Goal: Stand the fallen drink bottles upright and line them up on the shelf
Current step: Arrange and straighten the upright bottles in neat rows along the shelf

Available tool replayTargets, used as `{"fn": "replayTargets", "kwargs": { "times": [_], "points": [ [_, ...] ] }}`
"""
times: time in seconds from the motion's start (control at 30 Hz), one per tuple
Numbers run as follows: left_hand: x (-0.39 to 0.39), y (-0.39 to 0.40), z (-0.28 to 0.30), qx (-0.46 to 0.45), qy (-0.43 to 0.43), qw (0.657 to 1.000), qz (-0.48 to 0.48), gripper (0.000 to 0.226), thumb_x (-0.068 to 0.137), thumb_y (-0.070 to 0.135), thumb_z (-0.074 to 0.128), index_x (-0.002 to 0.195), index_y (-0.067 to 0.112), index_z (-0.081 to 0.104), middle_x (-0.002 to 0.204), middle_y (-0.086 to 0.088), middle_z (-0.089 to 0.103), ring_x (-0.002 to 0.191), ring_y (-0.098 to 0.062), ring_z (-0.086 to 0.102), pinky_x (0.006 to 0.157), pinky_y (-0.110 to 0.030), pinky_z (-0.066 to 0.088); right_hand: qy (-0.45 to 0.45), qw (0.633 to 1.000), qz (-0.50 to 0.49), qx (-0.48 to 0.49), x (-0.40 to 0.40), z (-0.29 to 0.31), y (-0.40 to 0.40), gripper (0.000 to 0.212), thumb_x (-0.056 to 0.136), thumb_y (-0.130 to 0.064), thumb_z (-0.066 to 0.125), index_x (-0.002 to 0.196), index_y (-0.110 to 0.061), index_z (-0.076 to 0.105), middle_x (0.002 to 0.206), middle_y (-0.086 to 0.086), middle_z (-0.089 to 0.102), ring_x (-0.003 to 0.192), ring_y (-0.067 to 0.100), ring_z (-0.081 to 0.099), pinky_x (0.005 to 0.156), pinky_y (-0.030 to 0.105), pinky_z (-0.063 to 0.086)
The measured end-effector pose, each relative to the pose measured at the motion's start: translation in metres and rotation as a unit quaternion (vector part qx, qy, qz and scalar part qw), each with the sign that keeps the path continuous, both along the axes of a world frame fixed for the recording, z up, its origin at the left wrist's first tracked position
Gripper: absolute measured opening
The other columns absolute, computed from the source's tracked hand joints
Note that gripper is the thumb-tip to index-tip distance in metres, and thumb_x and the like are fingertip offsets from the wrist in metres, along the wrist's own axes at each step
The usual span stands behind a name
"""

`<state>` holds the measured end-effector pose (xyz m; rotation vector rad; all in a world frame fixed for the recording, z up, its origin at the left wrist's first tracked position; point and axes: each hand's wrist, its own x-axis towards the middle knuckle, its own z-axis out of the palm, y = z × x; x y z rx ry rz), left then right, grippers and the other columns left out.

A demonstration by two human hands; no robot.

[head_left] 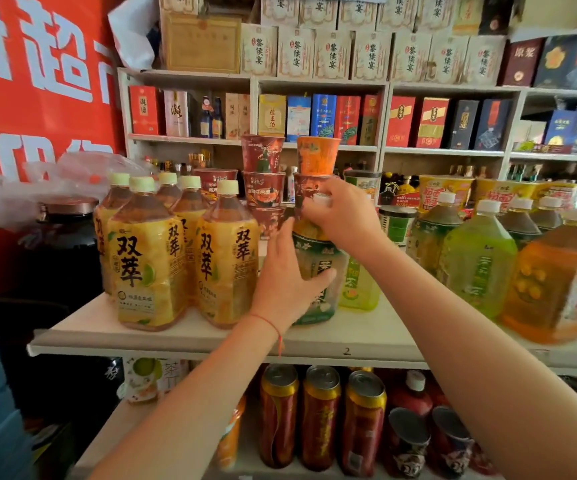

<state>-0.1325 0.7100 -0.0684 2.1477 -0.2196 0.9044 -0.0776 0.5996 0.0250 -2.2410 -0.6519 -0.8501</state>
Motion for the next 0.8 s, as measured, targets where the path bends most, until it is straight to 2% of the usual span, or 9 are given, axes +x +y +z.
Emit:
{"fn": "replayTargets", "kwargs": {
  "times": [0.07, 0.13, 0.23, 0.33, 0.43, 0.6, 0.67, 0.73, 0.8],
  "points": [
    [0.009, -0.008, 0.0, -0.049, 0.018, 0.999, -0.005, 0.102, 0.073, 0.052, 0.083, 0.152, 0.03, 0.023, 0.151, 0.001, 0.04, 0.135, -0.017, 0.043, 0.111, -0.036, 0.041, 0.007, 1.0, 0.026, 0.003, 0.0, 0.0, -0.013, 0.031, 0.094, -0.047, 0.06, 0.094, -0.016, 0.059, 0.079, -0.006, 0.062, 0.069, 0.012, 0.059, 0.055, 0.029, 0.045],
    [0.016, -0.014, -0.002, -0.079, 0.021, 0.997, 0.005, 0.1, 0.07, 0.054, 0.085, 0.148, 0.032, 0.028, 0.145, 0.001, 0.045, 0.131, -0.019, 0.048, 0.107, -0.038, 0.044, -0.004, 0.997, 0.02, 0.068, 0.003, 0.0, -0.027, 0.03, 0.099, -0.05, 0.052, 0.1, -0.02, 0.057, 0.077, -0.01, 0.062, 0.064, 0.003, 0.057, 0.051, 0.024, 0.04],
    [0.023, -0.02, -0.006, -0.088, 0.009, 0.996, 0.025, 0.101, 0.069, 0.055, 0.085, 0.148, 0.031, 0.028, 0.144, 0.0, 0.046, 0.128, -0.017, 0.047, 0.102, -0.031, 0.039, -0.039, 0.987, -0.055, 0.147, 0.018, -0.009, -0.054, 0.032, 0.097, -0.041, 0.054, 0.121, -0.019, 0.053, 0.103, -0.003, 0.058, 0.082, 0.012, 0.057, 0.067, 0.033, 0.047],
    [0.027, -0.023, -0.008, -0.083, 0.0, 0.995, 0.045, 0.104, 0.071, 0.054, 0.084, 0.151, 0.028, 0.024, 0.145, 0.0, 0.043, 0.121, -0.01, 0.042, 0.097, -0.026, 0.035, 0.12, 0.984, -0.008, 0.133, 0.039, -0.03, -0.073, 0.062, 0.087, -0.038, 0.067, 0.141, -0.021, 0.04, 0.131, 0.005, 0.047, 0.108, 0.022, 0.056, 0.088, 0.043, 0.054],
    [0.028, -0.025, -0.009, -0.079, -0.014, 0.995, 0.063, 0.102, 0.073, 0.05, 0.085, 0.151, 0.027, 0.024, 0.14, 0.0, 0.044, 0.114, -0.006, 0.04, 0.092, -0.022, 0.035, 0.232, 0.967, 0.061, 0.089, 0.051, -0.05, -0.083, 0.091, 0.08, -0.031, 0.081, 0.152, -0.024, 0.027, 0.14, 0.007, 0.046, 0.119, 0.024, 0.055, 0.096, 0.046, 0.055],
    [0.032, -0.038, -0.008, -0.073, -0.023, 0.992, 0.098, 0.102, 0.075, 0.048, 0.083, 0.152, 0.025, 0.022, 0.138, -0.005, 0.044, 0.112, -0.011, 0.042, 0.091, -0.025, 0.037, 0.187, 0.977, 0.029, 0.098, 0.06, -0.061, -0.083, 0.098, 0.075, -0.04, 0.085, 0.151, -0.029, 0.023, 0.141, 0.01, 0.041, 0.124, 0.029, 0.049, 0.099, 0.048, 0.052],
    [0.036, -0.045, -0.008, -0.076, -0.026, 0.992, 0.099, 0.099, 0.078, 0.046, 0.081, 0.153, 0.022, 0.021, 0.139, -0.01, 0.042, 0.12, -0.019, 0.046, 0.096, -0.027, 0.036, 0.15, 0.986, -0.022, 0.07, 0.059, -0.064, -0.087, 0.098, 0.076, -0.045, 0.083, 0.15, -0.03, 0.021, 0.141, 0.013, 0.037, 0.124, 0.032, 0.047, 0.094, 0.04, 0.049],
    [0.04, -0.053, -0.008, -0.08, -0.027, 0.991, 0.1, 0.094, 0.083, 0.042, 0.079, 0.153, 0.019, 0.02, 0.141, -0.014, 0.039, 0.129, -0.027, 0.043, 0.101, -0.029, 0.034, 0.088, 0.991, -0.102, 0.022, 0.051, -0.065, -0.098, 0.096, 0.077, -0.052, 0.079, 0.15, -0.023, 0.024, 0.137, 0.016, 0.04, 0.123, 0.033, 0.045, 0.093, 0.04, 0.046],
    [0.046, -0.064, -0.007, -0.084, -0.025, 0.991, 0.106, 0.09, 0.086, 0.036, 0.076, 0.153, 0.017, 0.019, 0.143, -0.017, 0.036, 0.133, -0.03, 0.038, 0.104, -0.03, 0.031, -0.024, 0.98, -0.194, -0.041, 0.042, -0.068, -0.113, 0.09, 0.076, -0.06, 0.073, 0.143, -0.013, 0.036, 0.129, 0.015, 0.046, 0.119, 0.033, 0.047, 0.096, 0.042, 0.043]
  ]
}}
